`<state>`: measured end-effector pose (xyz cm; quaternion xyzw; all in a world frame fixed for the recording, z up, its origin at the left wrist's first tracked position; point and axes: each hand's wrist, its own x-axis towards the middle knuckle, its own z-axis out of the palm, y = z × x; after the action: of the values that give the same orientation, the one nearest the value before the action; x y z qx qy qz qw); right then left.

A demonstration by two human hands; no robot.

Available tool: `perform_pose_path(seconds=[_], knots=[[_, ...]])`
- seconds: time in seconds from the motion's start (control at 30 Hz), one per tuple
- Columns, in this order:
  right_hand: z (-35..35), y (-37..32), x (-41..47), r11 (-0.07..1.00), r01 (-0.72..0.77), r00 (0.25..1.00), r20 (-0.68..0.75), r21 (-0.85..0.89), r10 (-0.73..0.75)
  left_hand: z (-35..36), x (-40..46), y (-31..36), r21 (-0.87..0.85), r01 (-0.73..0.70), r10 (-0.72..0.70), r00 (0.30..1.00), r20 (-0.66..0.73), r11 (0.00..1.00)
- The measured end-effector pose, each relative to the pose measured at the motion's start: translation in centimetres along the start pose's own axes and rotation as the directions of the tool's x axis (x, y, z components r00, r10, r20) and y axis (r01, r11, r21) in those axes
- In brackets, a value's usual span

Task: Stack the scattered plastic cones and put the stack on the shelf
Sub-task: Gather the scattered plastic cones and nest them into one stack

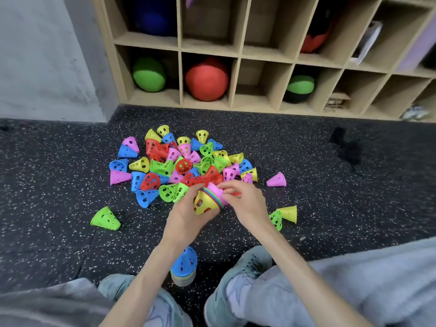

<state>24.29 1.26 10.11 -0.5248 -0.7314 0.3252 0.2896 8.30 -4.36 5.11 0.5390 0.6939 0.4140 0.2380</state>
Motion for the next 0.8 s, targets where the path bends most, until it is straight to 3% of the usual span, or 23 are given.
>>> perform_pose_path(seconds=[0.33,0.6,0.8], knots=[[1.9,-1.0,-1.2,0.993,-0.024,0.998,0.052,0.114,0.018,-2.2,0.0,-0.3,-0.208,0.005,-0.013,0.999,-0.036,0.978],[1.9,-1.3,-1.2,0.881,-0.135,0.989,0.116,0.454,0.092,-1.9,0.1,-0.1,-0.371,-0.026,-0.040,0.985,-0.167,0.928],[2.5,-0.9,-1.0,0.840,-0.128,0.979,0.200,0.527,0.023,-2.6,0.3,-0.8,-0.487,-0.008,-0.066,0.989,-0.135,0.873]])
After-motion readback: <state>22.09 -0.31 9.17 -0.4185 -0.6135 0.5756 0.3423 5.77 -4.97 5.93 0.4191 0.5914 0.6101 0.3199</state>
